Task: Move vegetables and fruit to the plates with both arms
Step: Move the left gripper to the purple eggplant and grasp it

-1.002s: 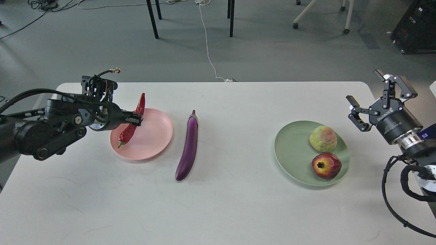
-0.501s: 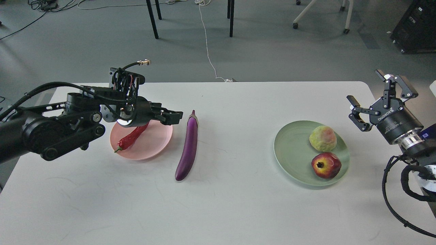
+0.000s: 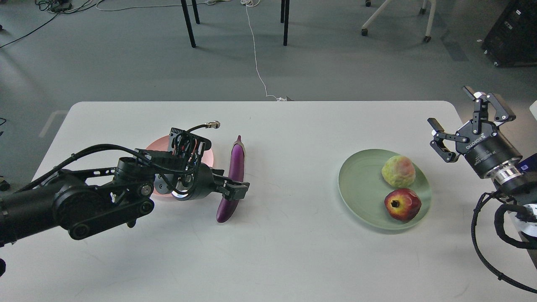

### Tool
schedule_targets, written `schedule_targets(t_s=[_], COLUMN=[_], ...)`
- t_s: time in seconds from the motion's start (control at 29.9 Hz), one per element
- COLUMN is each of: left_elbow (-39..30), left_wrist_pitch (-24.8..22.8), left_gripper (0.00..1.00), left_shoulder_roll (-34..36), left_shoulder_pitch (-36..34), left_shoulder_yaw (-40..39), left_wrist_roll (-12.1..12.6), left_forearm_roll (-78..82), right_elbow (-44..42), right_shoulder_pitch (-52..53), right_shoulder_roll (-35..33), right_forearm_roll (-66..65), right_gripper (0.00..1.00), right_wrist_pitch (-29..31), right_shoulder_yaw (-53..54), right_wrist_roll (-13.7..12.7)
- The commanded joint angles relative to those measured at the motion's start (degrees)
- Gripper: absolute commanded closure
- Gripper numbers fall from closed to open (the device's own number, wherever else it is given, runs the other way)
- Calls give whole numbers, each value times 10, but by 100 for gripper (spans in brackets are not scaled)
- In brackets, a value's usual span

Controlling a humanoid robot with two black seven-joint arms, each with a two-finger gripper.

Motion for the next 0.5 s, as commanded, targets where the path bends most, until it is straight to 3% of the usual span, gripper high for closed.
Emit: schedule_targets(t_s=[0.0, 0.47], left_elbow=[4, 26], left_wrist_pitch=[6, 8], left_gripper=[14, 20], left_shoulder_roll=[-2, -9], left_shoulder_pitch=[6, 17], left_shoulder_yaw=[-1, -4], left_wrist_roll=[5, 4], left_forearm_roll=[1, 3], right_elbow=[0, 0], right_shoulder_pitch=[0, -2], right_shoulder_roll=[1, 0], right_forearm_roll=[0, 0], right_gripper=[2, 2], right_wrist_pitch=[0, 0], right_shoulder_yaw=[0, 0], right_wrist_roll=[0, 0])
